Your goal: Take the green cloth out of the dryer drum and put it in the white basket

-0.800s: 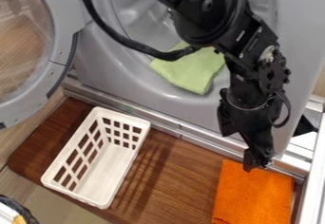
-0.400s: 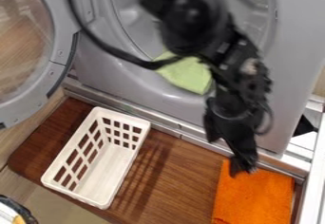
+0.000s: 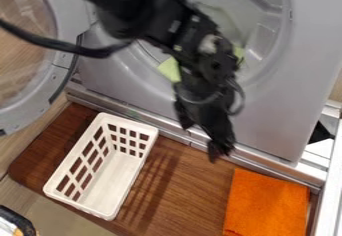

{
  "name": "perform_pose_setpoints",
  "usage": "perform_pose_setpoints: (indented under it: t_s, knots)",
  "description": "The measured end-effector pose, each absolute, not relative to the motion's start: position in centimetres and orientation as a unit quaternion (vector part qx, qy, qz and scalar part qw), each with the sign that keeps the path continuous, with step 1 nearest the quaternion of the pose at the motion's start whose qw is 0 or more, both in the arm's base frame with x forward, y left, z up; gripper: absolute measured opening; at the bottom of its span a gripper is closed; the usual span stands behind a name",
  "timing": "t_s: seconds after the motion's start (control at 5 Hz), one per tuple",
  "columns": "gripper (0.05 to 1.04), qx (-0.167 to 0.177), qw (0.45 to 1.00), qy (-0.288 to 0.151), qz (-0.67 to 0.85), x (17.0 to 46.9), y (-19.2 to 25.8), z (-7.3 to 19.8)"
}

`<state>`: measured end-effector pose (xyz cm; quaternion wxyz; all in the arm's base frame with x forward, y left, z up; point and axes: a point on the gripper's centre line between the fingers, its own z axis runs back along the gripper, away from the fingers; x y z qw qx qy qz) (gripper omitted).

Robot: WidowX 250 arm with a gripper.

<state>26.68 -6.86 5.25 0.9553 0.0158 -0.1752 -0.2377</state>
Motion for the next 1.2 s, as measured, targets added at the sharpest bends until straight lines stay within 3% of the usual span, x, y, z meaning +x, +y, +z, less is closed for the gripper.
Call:
perform_pose_setpoints:
  t_s: [0.2,0.8,1.2]
  knots:
    - [1.000,0.019,0.961,-0.194,-0.197,27.6,-5.1,5.7]
    - [0.999,0.019,0.957,-0.246,-0.154,35.0,-1.5,7.6]
    - [0.967,0.009,0.956,-0.247,-0.157,40.0,-1.7,5.5]
